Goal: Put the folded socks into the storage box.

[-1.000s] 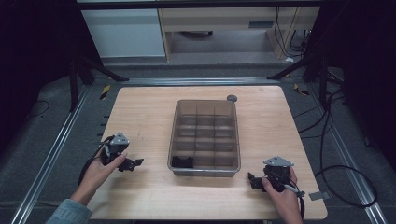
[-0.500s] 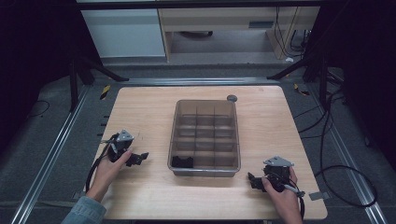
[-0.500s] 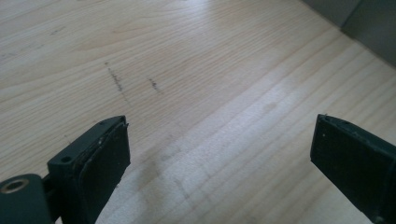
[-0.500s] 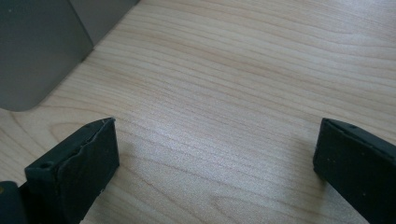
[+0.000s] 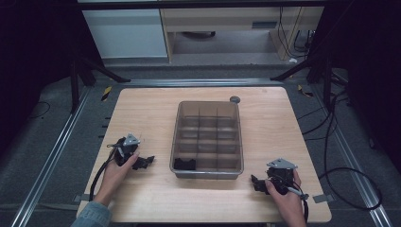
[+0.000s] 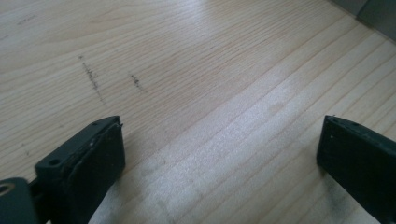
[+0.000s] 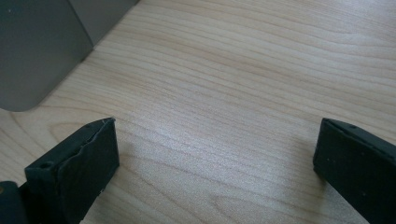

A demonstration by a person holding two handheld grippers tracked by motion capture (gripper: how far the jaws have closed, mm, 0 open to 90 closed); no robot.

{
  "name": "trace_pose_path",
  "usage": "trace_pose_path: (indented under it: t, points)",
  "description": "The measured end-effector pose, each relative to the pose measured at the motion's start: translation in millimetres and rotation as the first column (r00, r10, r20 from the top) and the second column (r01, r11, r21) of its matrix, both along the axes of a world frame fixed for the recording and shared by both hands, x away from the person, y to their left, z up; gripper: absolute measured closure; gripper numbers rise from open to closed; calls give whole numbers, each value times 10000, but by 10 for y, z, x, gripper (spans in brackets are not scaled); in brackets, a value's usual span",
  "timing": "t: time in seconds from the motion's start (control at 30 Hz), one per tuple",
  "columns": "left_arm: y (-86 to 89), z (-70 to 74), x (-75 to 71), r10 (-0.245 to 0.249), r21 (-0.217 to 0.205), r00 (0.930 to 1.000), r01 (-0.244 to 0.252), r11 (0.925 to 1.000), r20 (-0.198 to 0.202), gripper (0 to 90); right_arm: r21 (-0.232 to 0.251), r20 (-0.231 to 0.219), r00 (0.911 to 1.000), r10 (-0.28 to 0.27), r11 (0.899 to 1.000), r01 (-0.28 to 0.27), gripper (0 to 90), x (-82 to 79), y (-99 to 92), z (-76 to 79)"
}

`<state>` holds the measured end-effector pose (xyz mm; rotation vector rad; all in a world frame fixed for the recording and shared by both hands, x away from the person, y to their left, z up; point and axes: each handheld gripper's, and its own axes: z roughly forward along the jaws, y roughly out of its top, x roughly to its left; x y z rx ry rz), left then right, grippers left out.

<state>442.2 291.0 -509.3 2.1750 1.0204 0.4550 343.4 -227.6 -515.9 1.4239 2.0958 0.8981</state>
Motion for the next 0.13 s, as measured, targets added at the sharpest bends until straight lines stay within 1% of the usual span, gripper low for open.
trace_pose_path:
  t: [0.13]
  points:
    - [5,-1,6,-71,-26,10000,71,10000,-18,0,-2,-1,10000,-2,10000,2,5,0,0,0]
